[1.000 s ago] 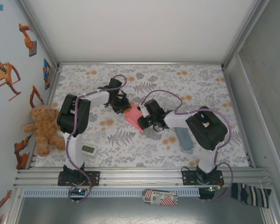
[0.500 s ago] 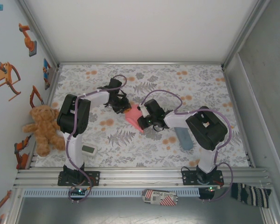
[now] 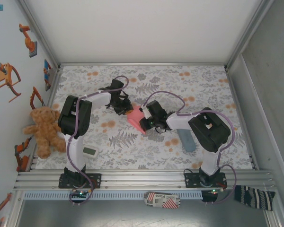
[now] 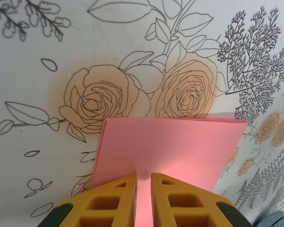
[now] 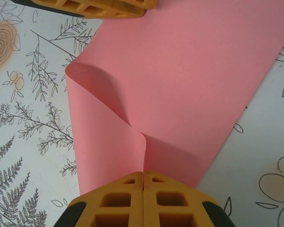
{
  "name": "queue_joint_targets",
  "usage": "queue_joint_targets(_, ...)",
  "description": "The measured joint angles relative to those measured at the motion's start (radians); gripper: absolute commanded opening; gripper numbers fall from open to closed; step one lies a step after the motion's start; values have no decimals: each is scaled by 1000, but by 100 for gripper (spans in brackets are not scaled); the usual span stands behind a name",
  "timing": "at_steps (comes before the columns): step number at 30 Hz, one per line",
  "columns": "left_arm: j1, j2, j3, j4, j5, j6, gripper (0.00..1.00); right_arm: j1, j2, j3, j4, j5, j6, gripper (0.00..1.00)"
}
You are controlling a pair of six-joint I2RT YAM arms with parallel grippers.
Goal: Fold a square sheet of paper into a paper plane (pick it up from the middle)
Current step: Third fold the triangle at the center of the table.
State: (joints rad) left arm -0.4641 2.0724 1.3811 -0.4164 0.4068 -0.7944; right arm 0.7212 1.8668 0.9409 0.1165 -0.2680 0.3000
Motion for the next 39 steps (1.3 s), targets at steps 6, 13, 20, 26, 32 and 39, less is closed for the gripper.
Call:
queue_joint_targets(6,1,-44,-3,10,-2,-21,35,-1,3,1,4,-3,1,0)
queue_joint_targets(13,-10,-271,-150,135,-15,-116,38,-2,11,7,11,-10,12,0)
queue_joint_targets(20,-100,-330,-304,216,-45,-227,34,-7,20,17,13,-30,20,0)
queue_joint_targets(26,-130,-322,-369,262,-45,-299,26,-9,20,17,13,-31,25,0)
queue_joint_targets(32,-134,-291,-370,321,-32,-333,21,-11,20,17,13,-35,27,0)
queue_joint_targets(39,-138,-290,-393,324,-29,-338,20,-12,20,17,13,-35,27,0)
